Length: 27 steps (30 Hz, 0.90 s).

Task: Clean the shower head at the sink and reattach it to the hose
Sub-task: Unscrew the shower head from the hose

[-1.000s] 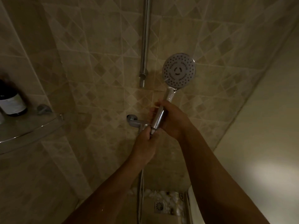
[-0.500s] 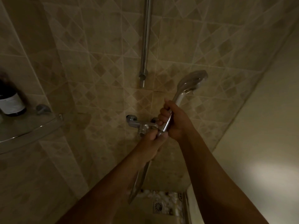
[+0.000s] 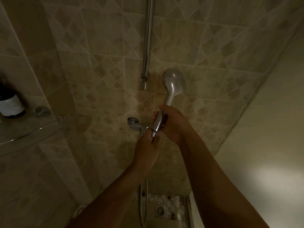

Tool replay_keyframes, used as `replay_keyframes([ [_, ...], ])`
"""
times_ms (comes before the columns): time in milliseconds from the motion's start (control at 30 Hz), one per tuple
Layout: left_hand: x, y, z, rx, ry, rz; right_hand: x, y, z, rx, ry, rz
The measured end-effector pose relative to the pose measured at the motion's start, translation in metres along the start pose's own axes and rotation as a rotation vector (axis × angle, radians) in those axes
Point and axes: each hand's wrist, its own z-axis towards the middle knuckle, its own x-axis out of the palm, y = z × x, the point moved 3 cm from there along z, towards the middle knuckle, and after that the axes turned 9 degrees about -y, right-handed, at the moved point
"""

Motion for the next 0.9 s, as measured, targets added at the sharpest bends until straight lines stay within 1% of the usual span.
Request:
replay_keyframes([
  [133, -0.001, 0.007, -0.005, 0.070, -0.067, 0.213, 0.004, -0.006, 0.000, 0.009, -0.099, -0.012],
  [200, -0.002, 0.007, -0.006, 0.095, -0.074, 0.183, 0.007, -0.006, 0.000, 0.023, -0.120, 0.002],
  [267, -0.002, 0.003, -0.007, 0.092, -0.033, 0.072, 0.009, -0.006, 0.000, 0.028, -0.111, 0.031],
  [333, 0.002, -0.001, -0.005, 0.031, 0.076, -0.095, 0.008, -0.004, 0.001, 0.052, -0.077, 0.073],
  [367, 0.004, -0.002, -0.005, -0.044, 0.160, -0.218, 0.007, -0.003, 0.001, 0.072, -0.042, 0.102],
  [433, 0.005, -0.006, -0.009, -0.261, 0.372, -0.486, 0.004, 0.000, 0.000, 0.115, 0.075, 0.163],
  [500, 0.001, -0.009, -0.011, -0.408, 0.567, -0.653, 0.004, 0.004, -0.002, 0.136, 0.234, 0.228],
  [567, -0.002, -0.014, -0.013, -0.430, 0.695, -0.728, 0.005, 0.009, -0.005, 0.119, 0.374, 0.256],
  [600, -0.002, -0.015, -0.012, -0.422, 0.711, -0.735, 0.005, 0.011, -0.006, 0.100, 0.400, 0.244],
  [633, -0.003, -0.016, -0.012, -0.410, 0.687, -0.715, 0.004, 0.012, -0.005, 0.082, 0.390, 0.211],
  [700, -0.001, -0.014, -0.008, -0.345, 0.544, -0.605, 0.002, 0.013, -0.001, 0.044, 0.275, 0.102],
  [800, -0.003, -0.008, -0.001, -0.126, 0.237, -0.293, -0.003, 0.009, 0.004, 0.029, 0.080, -0.009],
  [833, -0.005, -0.005, 0.002, -0.064, 0.145, -0.179, -0.003, 0.008, 0.004, 0.019, 0.053, -0.019],
  [900, -0.007, -0.001, 0.003, 0.025, 0.031, 0.005, -0.001, 0.003, 0.004, -0.002, 0.028, -0.037],
])
